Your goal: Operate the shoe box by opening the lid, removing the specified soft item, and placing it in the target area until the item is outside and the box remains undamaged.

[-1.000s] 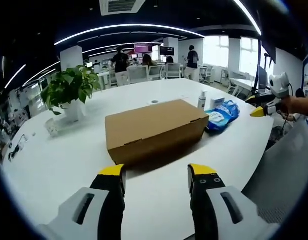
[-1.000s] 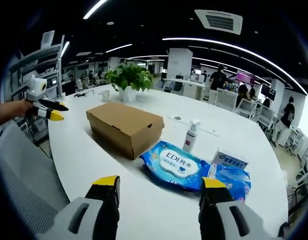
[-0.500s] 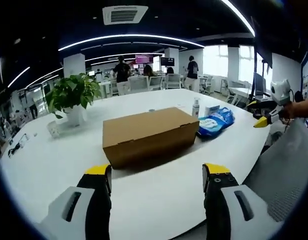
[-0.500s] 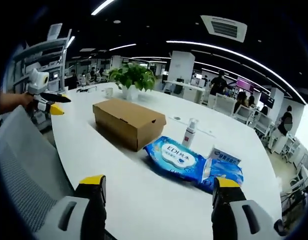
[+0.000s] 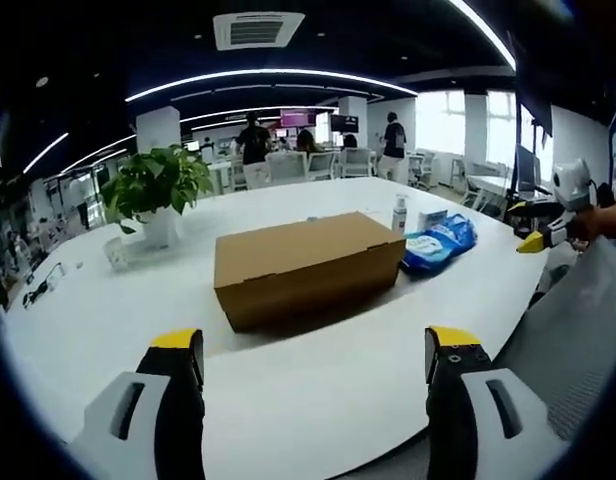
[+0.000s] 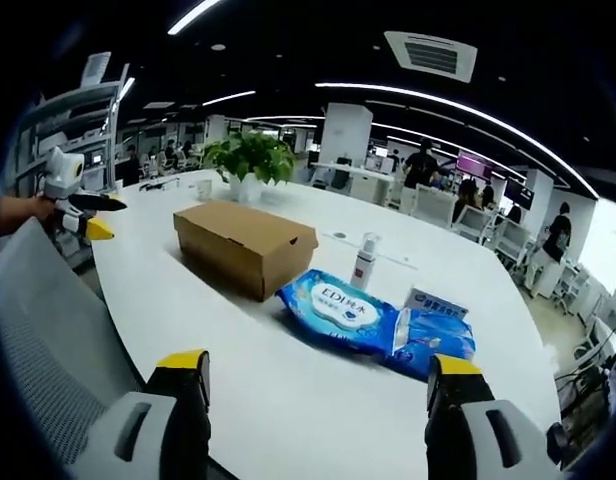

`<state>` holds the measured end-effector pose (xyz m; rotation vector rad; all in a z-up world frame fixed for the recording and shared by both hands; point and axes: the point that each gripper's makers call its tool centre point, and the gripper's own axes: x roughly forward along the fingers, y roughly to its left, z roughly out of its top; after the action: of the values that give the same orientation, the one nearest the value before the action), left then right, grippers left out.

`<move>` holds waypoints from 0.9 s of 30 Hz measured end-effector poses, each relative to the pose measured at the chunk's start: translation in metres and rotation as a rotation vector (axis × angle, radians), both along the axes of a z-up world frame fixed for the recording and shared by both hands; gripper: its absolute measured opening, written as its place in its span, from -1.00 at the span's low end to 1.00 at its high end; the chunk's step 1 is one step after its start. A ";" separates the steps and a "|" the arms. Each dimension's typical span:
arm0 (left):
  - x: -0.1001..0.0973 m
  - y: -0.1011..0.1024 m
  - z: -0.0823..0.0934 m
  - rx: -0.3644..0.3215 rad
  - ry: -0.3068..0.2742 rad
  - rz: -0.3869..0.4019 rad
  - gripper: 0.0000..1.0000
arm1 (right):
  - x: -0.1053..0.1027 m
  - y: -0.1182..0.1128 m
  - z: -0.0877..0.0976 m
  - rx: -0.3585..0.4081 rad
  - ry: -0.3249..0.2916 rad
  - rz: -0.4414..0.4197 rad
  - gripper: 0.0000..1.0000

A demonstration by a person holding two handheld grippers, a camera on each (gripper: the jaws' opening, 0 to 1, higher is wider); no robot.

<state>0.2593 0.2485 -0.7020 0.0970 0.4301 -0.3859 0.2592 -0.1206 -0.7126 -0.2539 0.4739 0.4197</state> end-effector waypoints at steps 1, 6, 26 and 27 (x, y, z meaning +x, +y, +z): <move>0.000 0.000 0.001 -0.004 -0.003 0.002 0.95 | 0.000 0.001 0.001 0.002 -0.002 0.001 0.80; -0.001 -0.001 0.001 0.001 0.002 0.002 0.99 | 0.000 0.000 0.001 0.013 -0.004 -0.004 0.80; -0.003 0.000 0.000 0.032 -0.003 0.001 0.99 | 0.002 -0.002 0.002 0.045 -0.007 -0.035 0.93; -0.003 0.000 0.000 0.031 -0.003 0.000 0.99 | 0.002 -0.002 0.003 0.044 -0.009 -0.036 0.94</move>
<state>0.2563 0.2481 -0.7017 0.1272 0.4331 -0.3793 0.2608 -0.1228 -0.7100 -0.2039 0.4595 0.3929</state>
